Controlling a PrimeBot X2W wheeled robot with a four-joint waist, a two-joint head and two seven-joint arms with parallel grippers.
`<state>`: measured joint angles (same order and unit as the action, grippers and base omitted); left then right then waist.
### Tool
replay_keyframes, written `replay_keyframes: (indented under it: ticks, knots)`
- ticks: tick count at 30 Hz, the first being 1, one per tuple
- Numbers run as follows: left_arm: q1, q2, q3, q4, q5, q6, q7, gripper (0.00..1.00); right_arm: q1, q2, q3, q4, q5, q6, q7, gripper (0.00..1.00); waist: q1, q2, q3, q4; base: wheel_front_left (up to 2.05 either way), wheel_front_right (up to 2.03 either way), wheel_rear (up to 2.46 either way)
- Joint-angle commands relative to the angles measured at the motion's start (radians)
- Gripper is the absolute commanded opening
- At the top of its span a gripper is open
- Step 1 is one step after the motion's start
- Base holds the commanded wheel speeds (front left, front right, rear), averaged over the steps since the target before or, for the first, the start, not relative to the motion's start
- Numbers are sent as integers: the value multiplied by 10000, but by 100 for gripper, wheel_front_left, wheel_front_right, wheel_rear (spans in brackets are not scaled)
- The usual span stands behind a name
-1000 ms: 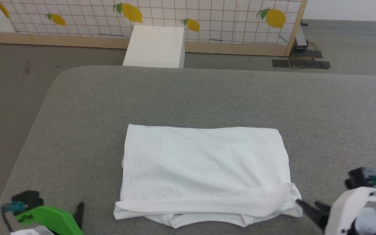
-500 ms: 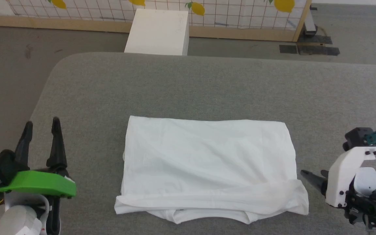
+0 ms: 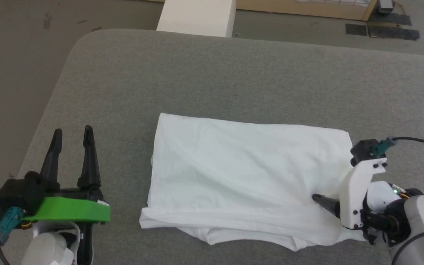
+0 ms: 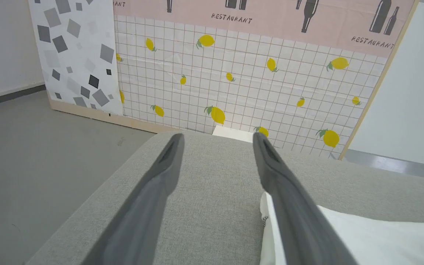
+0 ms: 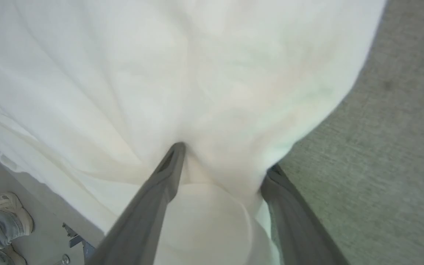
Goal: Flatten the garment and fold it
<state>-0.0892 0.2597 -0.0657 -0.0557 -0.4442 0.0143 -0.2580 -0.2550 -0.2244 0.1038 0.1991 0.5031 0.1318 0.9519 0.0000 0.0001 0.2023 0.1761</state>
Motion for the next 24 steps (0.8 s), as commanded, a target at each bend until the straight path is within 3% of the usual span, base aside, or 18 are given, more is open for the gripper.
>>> replay_keyframes:
  ticks: [1, 6, 7, 8, 9, 16, 24]
  knots:
    - [87, -127, 113, 77, 206, -143, -36, 100, 12, 222, 322, 322, 133, -11, -60, 100, 0, -1, 78, 123, 0, 0, 0]
    - [104, -490, 365, 391, 485, -589, -37, 100, -187, 164, 687, 721, 235, -11, -249, 100, 0, -1, 7, 179, 0, 0, 0]
    - [104, -538, 405, 426, 536, -639, -37, 100, -201, 131, 685, 785, 244, -11, -257, 94, 0, -1, -10, 169, 0, 0, 0]
    - [106, -598, 450, 466, 591, -693, -37, 100, -221, 89, 631, 851, 242, -11, -309, 19, 0, -1, -32, 143, 0, 0, 0]
    - [112, -658, 503, 500, 632, -739, -37, 100, -239, 43, 549, 897, 231, -11, -408, 0, 0, -1, -58, 101, 0, 0, 0]
    - [286, -924, 802, 632, 835, -918, -37, 100, 8, -619, -465, 1103, 153, -11, -462, 0, 0, -1, -312, -319, 0, 0, 0]
    - [318, -1041, 897, 652, 1005, -1043, -37, 100, 171, -1579, -3060, 1106, -1404, -11, -66, 0, 0, -1, -378, -620, 0, 0, 0]
